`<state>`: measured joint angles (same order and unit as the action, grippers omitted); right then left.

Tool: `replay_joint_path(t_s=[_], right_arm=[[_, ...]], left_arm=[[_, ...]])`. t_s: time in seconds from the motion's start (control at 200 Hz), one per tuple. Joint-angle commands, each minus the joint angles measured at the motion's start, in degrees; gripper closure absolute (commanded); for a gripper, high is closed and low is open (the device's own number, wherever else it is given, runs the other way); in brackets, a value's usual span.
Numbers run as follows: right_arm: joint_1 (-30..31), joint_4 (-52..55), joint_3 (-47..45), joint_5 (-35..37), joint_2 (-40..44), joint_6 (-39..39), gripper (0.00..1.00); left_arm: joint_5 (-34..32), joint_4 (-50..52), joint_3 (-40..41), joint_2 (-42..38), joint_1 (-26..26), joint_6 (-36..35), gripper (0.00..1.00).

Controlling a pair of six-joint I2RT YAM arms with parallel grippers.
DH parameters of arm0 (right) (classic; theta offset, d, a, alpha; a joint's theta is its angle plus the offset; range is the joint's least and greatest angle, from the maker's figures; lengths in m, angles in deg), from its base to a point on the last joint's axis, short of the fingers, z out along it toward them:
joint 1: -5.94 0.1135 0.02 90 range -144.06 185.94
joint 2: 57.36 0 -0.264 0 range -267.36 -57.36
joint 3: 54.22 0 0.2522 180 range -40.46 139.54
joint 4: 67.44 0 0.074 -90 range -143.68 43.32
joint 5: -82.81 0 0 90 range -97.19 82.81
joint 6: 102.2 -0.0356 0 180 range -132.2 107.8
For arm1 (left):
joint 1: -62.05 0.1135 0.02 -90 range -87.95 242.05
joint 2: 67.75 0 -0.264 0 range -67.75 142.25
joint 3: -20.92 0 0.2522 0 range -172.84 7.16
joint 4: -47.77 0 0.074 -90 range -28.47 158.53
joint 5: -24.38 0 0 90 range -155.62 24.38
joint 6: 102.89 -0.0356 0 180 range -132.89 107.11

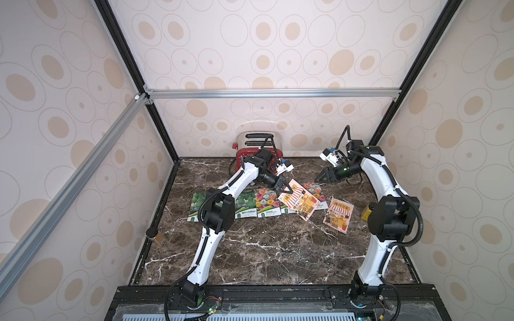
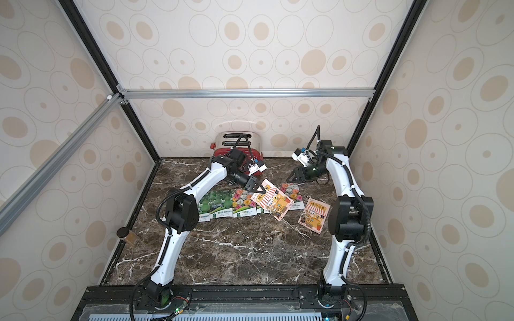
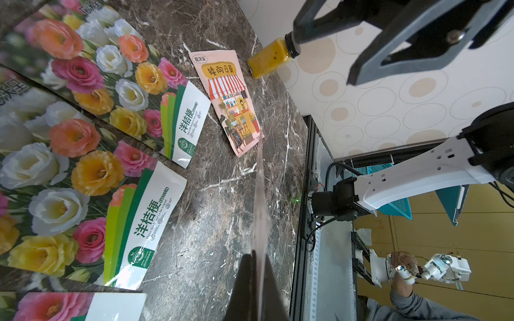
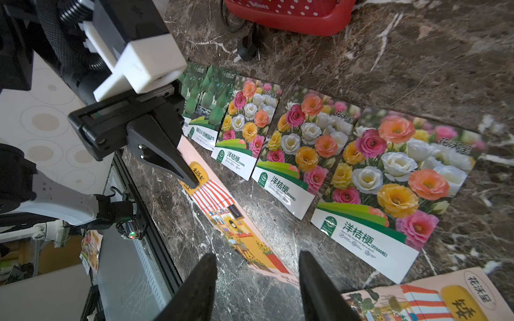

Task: Arrange the seed packets in a row
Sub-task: Place the seed packet at the center of the board.

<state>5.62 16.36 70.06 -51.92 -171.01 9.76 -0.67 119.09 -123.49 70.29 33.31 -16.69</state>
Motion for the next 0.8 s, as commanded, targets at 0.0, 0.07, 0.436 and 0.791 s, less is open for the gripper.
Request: replay_joint_path(t_s=[0.0, 0.07, 0.436, 0.791], right_arm=[[3.0, 1.0, -1.9, 0.2, -1.4, 2.4, 0.49], [4.3, -0.1, -3.0, 0.2, -2.0, 2.0, 0.49], [6.1, -4.6, -9.3, -3.6, -0.1, 1.9, 0.49], [8.1, -5.5, -9.9, -2.5, -1.1, 1.3, 0.59]], left_arm=[[0.2, 1.5, -2.3, -1.5, -0.2, -1.9, 1.0], [0.3, 1.1, -2.1, -1.7, -0.2, -1.8, 1.0], [-0.3, -1.4, -1.4, -2.3, -0.2, -0.4, 1.0], [-0.2, -3.0, 0.0, -3.4, -0.2, 0.2, 1.0]])
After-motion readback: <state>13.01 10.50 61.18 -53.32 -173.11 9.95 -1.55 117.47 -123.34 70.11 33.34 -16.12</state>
